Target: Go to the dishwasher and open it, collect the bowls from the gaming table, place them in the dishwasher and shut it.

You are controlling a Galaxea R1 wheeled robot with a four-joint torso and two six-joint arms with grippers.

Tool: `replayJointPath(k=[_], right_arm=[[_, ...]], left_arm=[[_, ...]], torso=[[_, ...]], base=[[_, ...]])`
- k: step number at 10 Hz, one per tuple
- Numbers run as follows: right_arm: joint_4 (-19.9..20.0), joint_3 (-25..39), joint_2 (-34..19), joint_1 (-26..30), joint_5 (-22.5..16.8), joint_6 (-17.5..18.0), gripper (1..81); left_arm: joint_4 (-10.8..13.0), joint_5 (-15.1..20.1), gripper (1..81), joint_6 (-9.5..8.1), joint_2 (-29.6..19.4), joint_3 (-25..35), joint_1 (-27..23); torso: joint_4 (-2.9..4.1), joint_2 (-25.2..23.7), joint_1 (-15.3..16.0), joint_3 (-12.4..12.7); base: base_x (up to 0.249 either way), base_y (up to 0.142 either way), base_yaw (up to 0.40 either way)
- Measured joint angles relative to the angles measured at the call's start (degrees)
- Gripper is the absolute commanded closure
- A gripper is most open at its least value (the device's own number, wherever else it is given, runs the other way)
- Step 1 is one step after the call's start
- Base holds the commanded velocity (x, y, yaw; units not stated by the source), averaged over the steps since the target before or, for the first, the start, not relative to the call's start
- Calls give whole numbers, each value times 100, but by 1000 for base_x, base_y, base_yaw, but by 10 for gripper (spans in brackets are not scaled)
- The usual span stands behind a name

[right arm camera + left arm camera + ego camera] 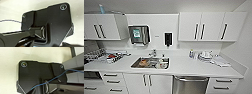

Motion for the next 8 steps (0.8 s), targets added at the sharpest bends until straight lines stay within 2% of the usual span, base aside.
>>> replayJointPath(k=[8], right_arm=[[0,0,0,-1,-6,0,10]], left_arm=[[0,0,10,0,2,-5,1]], torso=[[0,0,1,0]], base=[[132,0,0]])
